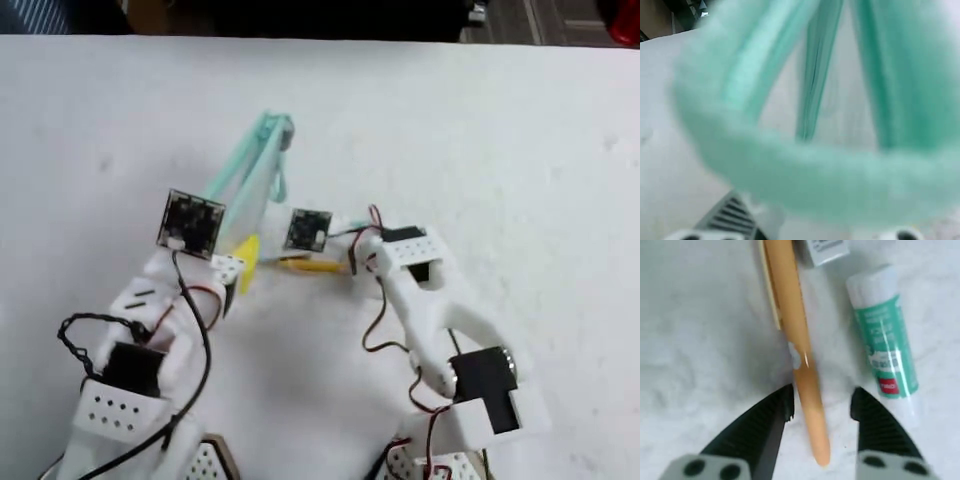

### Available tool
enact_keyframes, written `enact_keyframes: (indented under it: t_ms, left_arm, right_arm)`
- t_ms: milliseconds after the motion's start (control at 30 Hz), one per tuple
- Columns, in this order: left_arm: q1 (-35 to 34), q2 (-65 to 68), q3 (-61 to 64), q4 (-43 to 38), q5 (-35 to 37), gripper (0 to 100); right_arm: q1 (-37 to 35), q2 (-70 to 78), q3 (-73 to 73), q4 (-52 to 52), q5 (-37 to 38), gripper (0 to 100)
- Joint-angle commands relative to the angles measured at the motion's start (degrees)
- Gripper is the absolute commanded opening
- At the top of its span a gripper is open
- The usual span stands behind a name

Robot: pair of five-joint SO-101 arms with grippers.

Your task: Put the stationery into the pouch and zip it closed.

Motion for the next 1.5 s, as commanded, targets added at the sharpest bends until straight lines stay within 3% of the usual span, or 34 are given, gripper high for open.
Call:
enact_keyframes:
  t_ms: [0,267,533,700,833,1033,1233,1467]
  left_arm:
    - [0.66,-0.40,-0.53,-1.05,0.97,19]
    - [0.66,-0.40,-0.62,-1.05,0.97,19]
    - [0.66,-0.40,-0.62,-1.05,0.97,19]
    - [0.66,-0.40,-0.53,-1.05,0.97,19]
    - [0.66,-0.40,-0.53,-1.05,0.97,19]
    - [0.66,-0.40,-0.53,-0.97,0.97,19]
    - [1.10,-0.40,-0.44,-0.97,0.97,20]
    - [0.92,-0.40,-0.44,-0.88,0.97,20]
  right_arm:
    - [-1.71,-1.36,-0.26,0.84,-0.97,25.7]
    - [-7.25,-1.36,-0.35,0.92,-1.14,12.1]
    - [-8.84,-1.36,-1.67,0.92,-6.07,11.2]
    - [-8.48,-0.75,-1.85,0.57,-6.77,10.2]
    - [-8.40,-0.75,-1.76,0.57,-6.77,0.9]
    - [-3.74,-1.71,-2.11,0.84,-6.77,1.7]
    - [3.21,-12.70,-1.41,2.07,-7.30,1.7]
    - [3.56,-33.54,1.76,7.34,-13.01,1.7]
